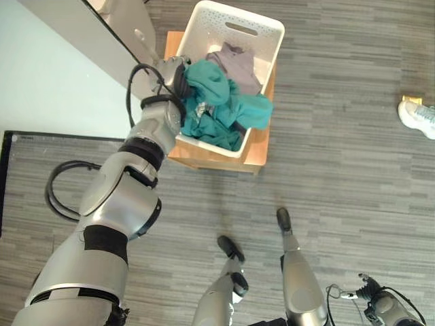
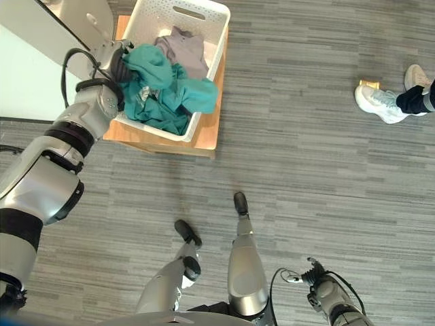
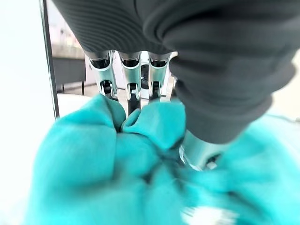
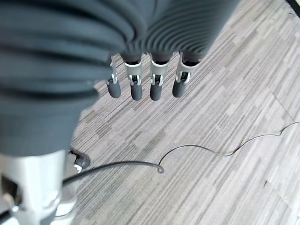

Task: Pick up bed clothes into laundry basket.

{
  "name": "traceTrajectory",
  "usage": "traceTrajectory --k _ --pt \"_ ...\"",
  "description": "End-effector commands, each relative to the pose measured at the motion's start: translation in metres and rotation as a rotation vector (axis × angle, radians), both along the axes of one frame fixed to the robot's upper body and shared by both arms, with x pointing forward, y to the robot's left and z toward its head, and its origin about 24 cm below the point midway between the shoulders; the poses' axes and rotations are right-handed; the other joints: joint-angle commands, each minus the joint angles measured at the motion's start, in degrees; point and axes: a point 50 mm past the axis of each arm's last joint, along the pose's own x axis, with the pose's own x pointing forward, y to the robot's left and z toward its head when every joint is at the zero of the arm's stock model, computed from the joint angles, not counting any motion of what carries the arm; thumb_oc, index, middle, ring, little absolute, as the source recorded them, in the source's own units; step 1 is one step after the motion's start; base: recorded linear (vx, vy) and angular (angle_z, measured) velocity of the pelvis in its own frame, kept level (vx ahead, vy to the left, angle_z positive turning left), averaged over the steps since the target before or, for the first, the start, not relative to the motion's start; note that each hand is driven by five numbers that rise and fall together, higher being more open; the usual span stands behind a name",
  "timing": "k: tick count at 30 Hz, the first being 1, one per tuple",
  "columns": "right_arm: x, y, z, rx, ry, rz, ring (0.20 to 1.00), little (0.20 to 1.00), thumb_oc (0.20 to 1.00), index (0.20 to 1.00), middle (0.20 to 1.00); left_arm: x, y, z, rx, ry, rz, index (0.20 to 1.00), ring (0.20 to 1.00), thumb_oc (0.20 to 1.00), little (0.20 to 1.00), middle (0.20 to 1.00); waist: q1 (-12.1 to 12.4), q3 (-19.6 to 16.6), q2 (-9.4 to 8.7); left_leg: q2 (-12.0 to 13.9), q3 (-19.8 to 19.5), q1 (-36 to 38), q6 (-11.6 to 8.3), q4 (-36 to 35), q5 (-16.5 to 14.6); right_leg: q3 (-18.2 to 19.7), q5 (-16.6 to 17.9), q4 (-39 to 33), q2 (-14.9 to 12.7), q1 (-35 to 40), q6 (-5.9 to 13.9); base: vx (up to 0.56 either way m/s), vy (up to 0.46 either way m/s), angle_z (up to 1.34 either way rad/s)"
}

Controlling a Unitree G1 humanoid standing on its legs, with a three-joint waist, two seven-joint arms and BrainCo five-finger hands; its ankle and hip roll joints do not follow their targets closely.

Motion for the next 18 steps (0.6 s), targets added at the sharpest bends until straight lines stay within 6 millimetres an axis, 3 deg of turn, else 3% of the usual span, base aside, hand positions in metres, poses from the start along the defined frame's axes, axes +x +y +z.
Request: traceTrajectory --k 1,3,4,5,6,7,8,10,11,13,14,16,17,18 --pt "-0.026 -0.019 0.000 -0.027 0.016 -0.119 1.000 1.000 1.000 1.000 1.000 -0.001 -0.027 0.022 -0.204 -0.108 -0.097 1.000 1.000 1.000 1.000 1.000 -0.1 -2.5 -2.21 3.4 -2.9 2.6 -5.87 0.3 -1.1 -3.1 0.0 0.6 -5.1 0.3 5.91 0.00 -0.020 0.30" --pt "-0.027 -0.024 0.002 -0.040 0.010 -0.136 1.000 1.000 1.000 1.000 1.000 -0.002 -0.038 0.017 -0.261 -0.093 -0.142 1.000 1.000 1.000 1.000 1.000 -0.1 -2.8 -2.18 3.3 -3.2 2.9 -5.72 0.3 -1.1 -3.2 0.0 0.6 -5.2 0.7 5.84 0.02 -0.029 0.23" --pt "-0.016 -0.040 0.016 -0.089 -0.055 -0.166 1.000 1.000 1.000 1.000 1.000 -0.010 -0.064 0.004 -0.421 -0.071 -0.269 1.000 1.000 1.000 1.000 1.000 0.5 -3.7 -2.05 3.1 -3.9 4.4 -5.60 0.3 -1.6 -3.9 -0.4 0.6 -5.2 2.7 5.75 0.03 -0.034 0.27" --pt "-0.016 -0.040 0.016 -0.089 -0.055 -0.166 1.000 1.000 1.000 1.000 1.000 -0.010 -0.064 0.004 -0.421 -0.071 -0.269 1.000 1.000 1.000 1.000 1.000 0.5 -3.8 -2.04 3.1 -3.9 4.3 -5.60 0.3 -1.6 -3.9 -0.3 0.6 -5.2 2.6 5.75 0.07 -0.035 0.25" --pt "0.011 -0.057 0.043 -0.135 -0.202 -0.170 1.000 1.000 1.000 1.000 1.000 -0.025 -0.083 -0.004 -0.593 -0.090 -0.408 1.000 1.000 1.000 1.000 1.000 1.5 -4.6 -1.71 2.9 -4.3 6.1 -5.38 0.3 -2.2 -4.3 -1.0 0.6 -5.3 4.9 5.74 0.02 -0.005 0.13" --pt "0.010 -0.057 0.043 -0.136 -0.201 -0.169 1.000 1.000 1.000 1.000 1.000 -0.025 -0.083 -0.005 -0.593 -0.088 -0.407 1.000 1.000 1.000 1.000 1.000 1.5 -4.8 -1.68 2.9 -4.3 5.9 -5.36 0.3 -2.0 -4.3 -0.8 0.6 -5.3 4.6 5.70 0.05 -0.015 0.04" --pt "0.033 -0.075 0.084 -0.188 -0.402 -0.140 1.000 1.000 1.000 1.000 1.000 -0.049 -0.087 -0.024 -0.748 -0.092 -0.526 1.000 1.000 1.000 1.000 1.000 2.6 -5.9 -1.58 2.8 -4.6 7.5 -5.15 0.3 -2.6 -4.7 -1.2 0.6 -5.2 6.6 5.66 0.04 -0.014 0.00" --pt "0.037 -0.092 0.138 -0.266 -0.619 -0.099 1.000 1.000 1.000 1.000 1.000 -0.072 -0.070 -0.041 -0.834 -0.100 -0.586 1.000 1.000 1.000 1.000 1.000 3.2 -7.0 -1.63 3.0 -4.8 9.2 -5.10 0.3 -3.2 -4.9 -1.8 0.6 -5.0 8.5 5.71 0.05 -0.001 0.03" --pt "0.035 -0.093 0.138 -0.268 -0.615 -0.101 1.000 1.000 1.000 1.000 1.000 -0.073 -0.071 -0.042 -0.836 -0.096 -0.588 1.000 1.000 1.000 1.000 1.000 3.4 -7.2 -1.57 3.0 -4.8 9.0 -5.07 0.3 -3.0 -4.9 -1.6 0.6 -5.0 8.4 5.67 0.06 0.005 0.10" --pt "0.021 -0.106 0.182 -0.347 -0.773 -0.093 1.000 1.000 1.000 1.000 1.000 -0.091 -0.052 -0.059 -0.853 -0.102 -0.591 1.000 1.000 1.000 1.000 1.000 3.7 -8.8 -1.82 3.1 -5.0 10.3 -4.96 0.3 -3.5 -4.9 -2.0 0.6 -4.7 9.7 5.60 0.05 -0.002 0.13" --pt "0.009 -0.113 0.210 -0.406 -0.864 -0.090 1.000 1.000 1.000 1.000 1.000 -0.106 -0.028 -0.068 -0.847 -0.112 -0.577 1.000 1.000 1.000 1.000 1.000 3.7 -9.5 -2.24 3.3 -5.4 11.2 -4.93 0.3 -4.0 -5.1 -2.6 0.6 -4.4 10.9 5.59 0.06 -0.032 0.16" --pt "-0.023 -0.120 0.231 -0.488 -0.894 -0.108 1.000 1.000 1.000 1.000 1.000 -0.128 0.002 -0.082 -0.835 -0.103 -0.537 1.000 1.000 1.000 1.000 1.000 4.0 -11.5 -2.55 3.4 -6.0 12.2 -4.78 0.3 -4.1 -5.3 -2.9 0.6 -3.9 12.3 5.22 0.05 -0.041 0.19" --pt "-0.024 -0.120 0.231 -0.489 -0.892 -0.108 1.000 1.000 1.000 1.000 1.000 -0.128 0.002 -0.082 -0.836 -0.101 -0.537 1.000 1.000 1.000 1.000 1.000 4.0 -11.6 -2.51 3.5 -6.0 12.2 -4.78 0.3 -4.1 -5.3 -3.0 0.6 -3.9 12.4 5.22 0.05 -0.039 0.22" --pt "-0.039 -0.121 0.240 -0.510 -0.927 -0.136 1.000 1.000 1.000 1.000 1.000 -0.145 0.024 -0.092 -0.849 -0.090 -0.492 1.000 1.000 1.000 1.000 1.000 3.9 -13.0 -2.83 3.6 -6.5 13.1 -4.65 0.3 -4.2 -5.2 -3.5 1.0 -3.2 13.7 4.72 0.08 -0.037 0.15"
